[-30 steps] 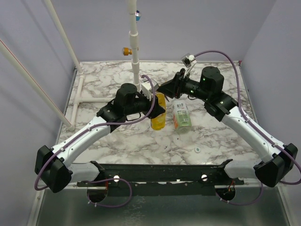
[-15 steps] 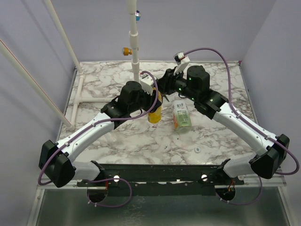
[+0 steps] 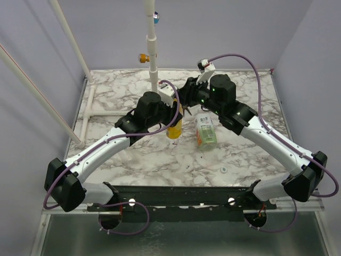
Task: Screw on the bottle caps
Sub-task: Screw the bottle cap onto the plastic bottle.
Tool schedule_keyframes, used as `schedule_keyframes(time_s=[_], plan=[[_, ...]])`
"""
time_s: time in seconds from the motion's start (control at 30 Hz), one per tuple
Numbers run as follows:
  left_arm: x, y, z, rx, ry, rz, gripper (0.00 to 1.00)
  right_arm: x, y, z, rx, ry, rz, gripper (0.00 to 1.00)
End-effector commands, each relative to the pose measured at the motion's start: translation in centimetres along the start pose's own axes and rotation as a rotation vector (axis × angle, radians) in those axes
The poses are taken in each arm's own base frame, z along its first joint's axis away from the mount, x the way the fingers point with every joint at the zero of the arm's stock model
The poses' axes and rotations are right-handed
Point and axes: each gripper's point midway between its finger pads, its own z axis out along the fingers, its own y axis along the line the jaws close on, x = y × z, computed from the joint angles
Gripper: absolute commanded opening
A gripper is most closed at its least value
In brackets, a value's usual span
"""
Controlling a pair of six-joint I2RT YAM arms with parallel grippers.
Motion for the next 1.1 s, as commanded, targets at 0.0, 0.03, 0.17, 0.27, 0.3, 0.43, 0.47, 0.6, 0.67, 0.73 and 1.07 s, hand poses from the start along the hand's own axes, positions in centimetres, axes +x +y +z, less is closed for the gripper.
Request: schedule_keyframes(time_s=[0.0, 0.03, 0.17, 0.27, 0.3, 0.43, 0.47, 0.6, 0.67, 0.73, 1.07], plan=[[-2.4, 2.4, 0.1, -0.114, -0.087, -0.026, 0.00, 2.0, 1.8, -1.5, -0.035, 0.098, 0.020, 0.38], [-2.3, 2.4, 0.1, -0.113, -0.083, -0.026, 0.00, 1.8, 1.9, -1.6, -0.035, 0.092, 0.020, 0.38], [-1.7, 2.4, 0.0, -0.108, -0.074, -0.019, 0.00, 1.0, 2.4, -2.2, -0.056, 0.068, 0.024, 0.44], [-1.5, 2.2, -0.2, -0.098, -0.071, -0.016, 0.00, 0.8, 2.4, -2.4, -0.056, 0.064, 0.026, 0.47], [-1.5, 2.3, -0.2, -0.100, -0.071, -0.013, 0.00, 0.7, 2.5, -2.5, -0.056, 0.063, 0.028, 0.48], [-1.2, 1.5, -0.6, -0.052, -0.067, -0.002, 0.00, 0.3, 2.2, -3.3, -0.040, 0.050, 0.033, 0.52], [-1.2, 1.2, -0.8, -0.037, -0.067, 0.003, 0.00, 0.3, 2.1, -3.4, -0.034, 0.051, 0.030, 0.54], [-0.8, -0.7, -1.7, 0.081, -0.057, 0.030, 0.00, 0.1, 1.6, -4.7, -0.015, 0.038, 0.020, 0.69], [-0.6, -1.7, -2.3, 0.139, -0.054, 0.037, 0.00, 0.3, 1.2, -5.3, -0.041, 0.053, 0.015, 0.74], [-0.4, -2.8, -3.1, 0.206, -0.054, 0.052, 0.00, 0.2, 0.1, -5.9, -0.062, 0.061, 0.025, 0.76], [0.9, -9.1, -7.5, 0.607, -0.031, 0.054, 0.00, -0.6, 2.3, -9.6, -0.548, 0.082, 0.043, 0.87]])
